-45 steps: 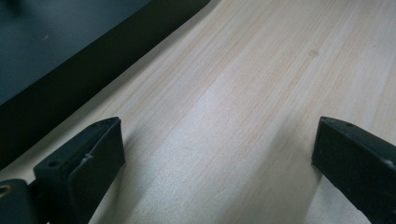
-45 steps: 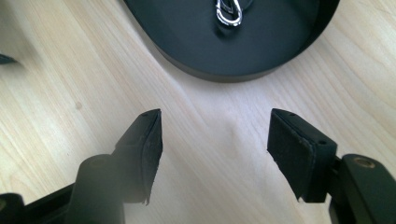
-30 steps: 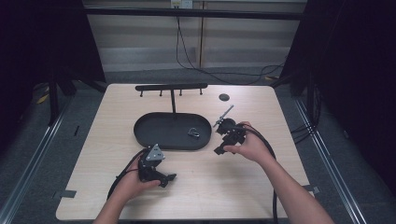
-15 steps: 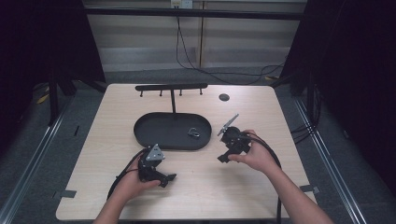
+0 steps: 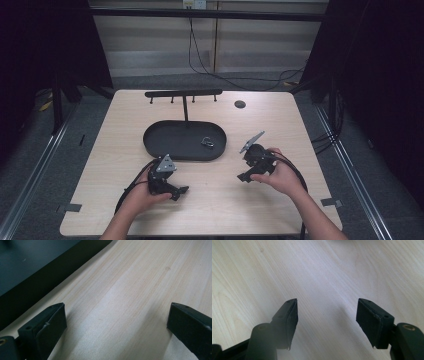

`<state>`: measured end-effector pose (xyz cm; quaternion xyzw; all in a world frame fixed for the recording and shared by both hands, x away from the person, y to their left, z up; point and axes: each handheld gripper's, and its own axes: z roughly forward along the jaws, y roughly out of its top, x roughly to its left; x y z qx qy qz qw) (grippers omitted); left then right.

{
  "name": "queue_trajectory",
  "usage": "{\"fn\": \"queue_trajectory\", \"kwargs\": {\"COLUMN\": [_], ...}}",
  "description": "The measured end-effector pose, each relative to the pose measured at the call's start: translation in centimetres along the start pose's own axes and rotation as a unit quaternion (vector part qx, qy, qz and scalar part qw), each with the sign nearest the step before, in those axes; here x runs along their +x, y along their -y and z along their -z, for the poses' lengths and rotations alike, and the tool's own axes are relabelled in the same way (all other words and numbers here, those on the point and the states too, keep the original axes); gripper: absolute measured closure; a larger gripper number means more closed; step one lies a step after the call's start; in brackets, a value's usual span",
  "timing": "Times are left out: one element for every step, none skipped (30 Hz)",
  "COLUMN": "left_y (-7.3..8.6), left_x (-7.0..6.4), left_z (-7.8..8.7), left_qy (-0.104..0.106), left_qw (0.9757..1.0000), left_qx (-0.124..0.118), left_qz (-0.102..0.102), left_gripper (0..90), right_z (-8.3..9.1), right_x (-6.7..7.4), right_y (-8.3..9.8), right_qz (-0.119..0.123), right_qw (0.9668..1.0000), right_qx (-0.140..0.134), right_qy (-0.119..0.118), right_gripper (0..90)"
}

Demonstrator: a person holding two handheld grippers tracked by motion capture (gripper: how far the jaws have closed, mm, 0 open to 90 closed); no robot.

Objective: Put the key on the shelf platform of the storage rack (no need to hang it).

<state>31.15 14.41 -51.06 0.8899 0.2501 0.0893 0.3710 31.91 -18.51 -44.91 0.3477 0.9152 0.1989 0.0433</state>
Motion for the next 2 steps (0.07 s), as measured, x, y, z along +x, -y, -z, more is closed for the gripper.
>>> {"fn": "queue_trajectory", "kwargs": {"left_y": [0.0, 0.0], "left_x": [0.0, 0.0], "left_z": [0.0, 0.0], "left_qy": [0.0, 0.0], "left_qw": [1.0, 1.0], "left_qx": [0.0, 0.0], "left_qz": [0.0, 0.0], "left_gripper": [2.0, 2.0], "right_z": [0.0, -0.05], "right_x": [0.01, 0.03], "right_y": [0.07, 0.08], "right_qz": [0.001, -0.001], "right_qw": [1.0, 1.0], "right_qx": [-0.001, -0.002], "right_qy": [-0.001, -0.002], "right_gripper": [34.1, 34.1]}}
